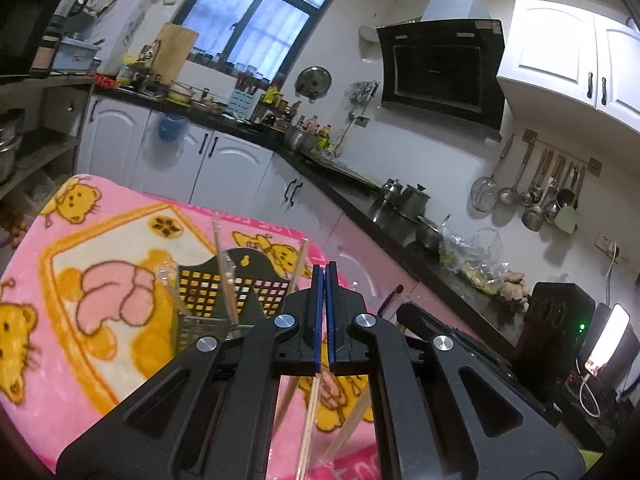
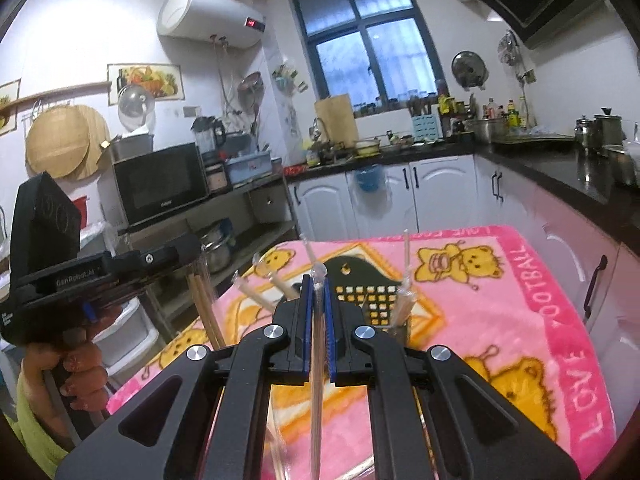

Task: Organize utensils
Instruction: 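Lift both held chopsticks up over the green caddy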

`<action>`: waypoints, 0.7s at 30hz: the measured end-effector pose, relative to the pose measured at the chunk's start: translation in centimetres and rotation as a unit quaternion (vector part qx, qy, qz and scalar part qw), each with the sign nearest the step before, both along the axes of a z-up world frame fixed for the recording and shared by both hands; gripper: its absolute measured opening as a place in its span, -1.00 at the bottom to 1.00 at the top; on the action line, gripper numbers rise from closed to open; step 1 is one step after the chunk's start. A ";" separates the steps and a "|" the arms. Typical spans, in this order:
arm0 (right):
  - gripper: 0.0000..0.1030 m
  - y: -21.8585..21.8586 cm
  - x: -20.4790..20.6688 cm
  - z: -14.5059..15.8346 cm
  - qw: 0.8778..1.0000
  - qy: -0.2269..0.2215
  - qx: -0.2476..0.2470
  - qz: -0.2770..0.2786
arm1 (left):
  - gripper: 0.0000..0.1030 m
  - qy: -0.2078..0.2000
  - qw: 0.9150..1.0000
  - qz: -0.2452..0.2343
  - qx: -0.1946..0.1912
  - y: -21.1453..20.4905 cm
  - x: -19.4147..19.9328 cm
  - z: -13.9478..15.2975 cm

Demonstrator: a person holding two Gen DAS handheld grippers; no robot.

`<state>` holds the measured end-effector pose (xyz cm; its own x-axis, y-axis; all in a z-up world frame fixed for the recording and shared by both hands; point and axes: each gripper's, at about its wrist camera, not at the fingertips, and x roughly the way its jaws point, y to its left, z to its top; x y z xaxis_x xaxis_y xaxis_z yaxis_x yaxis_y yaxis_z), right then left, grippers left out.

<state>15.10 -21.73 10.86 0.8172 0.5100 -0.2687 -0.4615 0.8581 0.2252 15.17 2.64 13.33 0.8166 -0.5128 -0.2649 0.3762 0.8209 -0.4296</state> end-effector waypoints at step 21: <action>-0.89 -0.5 4.5 4.0 0.998 -0.061 0.014 -0.027 | -1.00 -0.061 0.998 0.007 0.022 -2.2 3.5 5.8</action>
